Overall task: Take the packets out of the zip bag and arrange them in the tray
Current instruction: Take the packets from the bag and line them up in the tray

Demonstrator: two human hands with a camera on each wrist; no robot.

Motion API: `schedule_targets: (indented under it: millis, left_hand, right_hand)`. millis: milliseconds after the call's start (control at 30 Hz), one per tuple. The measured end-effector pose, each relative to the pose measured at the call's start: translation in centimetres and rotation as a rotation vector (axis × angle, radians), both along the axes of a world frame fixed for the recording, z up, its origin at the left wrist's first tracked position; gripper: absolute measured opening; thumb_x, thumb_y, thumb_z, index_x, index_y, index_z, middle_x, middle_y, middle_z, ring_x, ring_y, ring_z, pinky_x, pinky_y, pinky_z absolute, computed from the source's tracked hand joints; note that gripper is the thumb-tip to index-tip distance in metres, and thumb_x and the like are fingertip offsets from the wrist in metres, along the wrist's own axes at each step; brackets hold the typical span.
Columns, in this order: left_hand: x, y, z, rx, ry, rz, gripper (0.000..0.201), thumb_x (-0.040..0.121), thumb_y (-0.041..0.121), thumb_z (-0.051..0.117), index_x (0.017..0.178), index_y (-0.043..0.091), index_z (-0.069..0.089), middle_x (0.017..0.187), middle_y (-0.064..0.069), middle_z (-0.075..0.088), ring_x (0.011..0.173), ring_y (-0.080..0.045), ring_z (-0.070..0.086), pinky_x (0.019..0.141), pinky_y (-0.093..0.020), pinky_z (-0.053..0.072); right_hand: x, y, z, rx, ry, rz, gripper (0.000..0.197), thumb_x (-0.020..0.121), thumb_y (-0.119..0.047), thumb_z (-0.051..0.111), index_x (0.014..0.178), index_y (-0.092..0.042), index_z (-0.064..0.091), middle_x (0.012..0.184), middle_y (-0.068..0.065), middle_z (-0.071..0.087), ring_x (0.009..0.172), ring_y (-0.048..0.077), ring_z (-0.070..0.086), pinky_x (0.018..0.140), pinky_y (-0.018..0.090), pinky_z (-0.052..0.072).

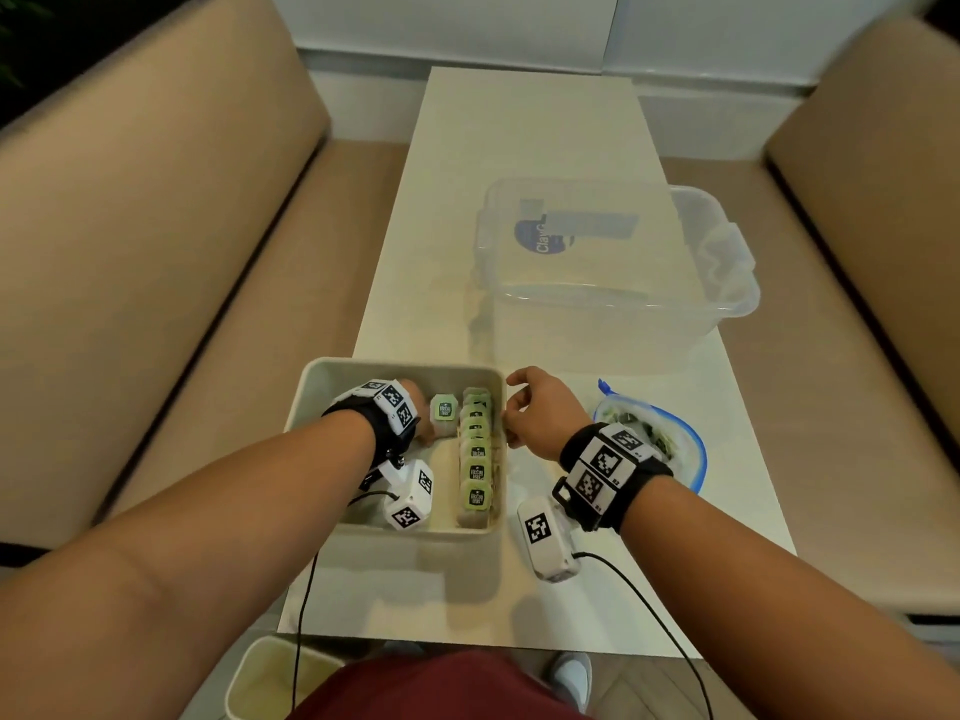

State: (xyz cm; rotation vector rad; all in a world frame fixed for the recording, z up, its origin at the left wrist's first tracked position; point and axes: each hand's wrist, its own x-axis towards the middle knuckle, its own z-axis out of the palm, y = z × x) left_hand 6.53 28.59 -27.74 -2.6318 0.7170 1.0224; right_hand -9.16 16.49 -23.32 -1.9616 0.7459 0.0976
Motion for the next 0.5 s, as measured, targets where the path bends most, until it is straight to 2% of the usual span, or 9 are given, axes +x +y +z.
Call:
schedule_targets:
  millis: [100,167,267,400,500]
  left_hand:
    - [1.2,-1.5,-2.9,0.023,-0.011,-0.021,0.06,0.053,0.075,0.062,0.077,0.021,0.071,0.072,-0.002,0.068,0.067,-0.023,0.064,0.071,-0.032,0.056]
    - [1.5,-1.9,-3.7,0.031,-0.032,-0.023,0.071,0.046,0.083,0.053,0.071,0.019,0.068,0.065,-0.004,0.066,0.06,-0.024,0.062,0.063,-0.029,0.051]
    - [0.6,-1.5,-1.3,0.033,-0.064,-0.05,0.053,0.061,0.068,0.068,0.07,0.016,0.069,0.065,-0.005,0.067,0.057,-0.022,0.06,0.056,-0.026,0.048]
    - [1.2,-1.1,-1.4,0.038,-0.027,-0.091,0.046,0.065,0.063,0.071,0.068,0.017,0.072,0.067,0.0,0.073,0.061,-0.021,0.065,0.067,-0.031,0.055]
    - [0.1,-0.6,2.4,-0.034,-0.037,-0.137,0.031,0.078,0.044,0.069,0.08,0.013,0.07,0.076,-0.004,0.073,0.073,-0.022,0.07,0.072,-0.033,0.058]
  right_hand:
    - [-0.2,0.1,0.2,0.02,-0.002,-0.013,0.041,0.091,0.001,0.056,0.129,-0.009,0.047,0.077,0.002,0.061,0.078,0.034,0.072,0.075,0.043,0.061]
    - [-0.3,0.1,0.2,0.02,0.002,-0.016,0.041,0.091,0.0,0.056,0.13,-0.009,0.047,0.077,0.003,0.062,0.077,0.034,0.073,0.076,0.046,0.061]
    - [-0.3,0.2,0.2,0.021,0.004,-0.018,0.041,0.091,-0.001,0.056,0.131,-0.009,0.046,0.077,0.003,0.063,0.077,0.034,0.073,0.077,0.051,0.059]
    - [-0.7,-0.1,0.3,0.017,0.005,-0.057,0.037,0.094,-0.008,0.055,0.13,-0.013,0.046,0.082,0.003,0.064,0.073,0.027,0.072,0.075,0.046,0.061]
    - [-1.8,-1.9,0.5,-0.024,-0.04,-0.128,0.032,0.095,-0.009,0.053,0.127,-0.013,0.05,0.087,0.003,0.063,0.07,0.022,0.069,0.069,0.038,0.061]
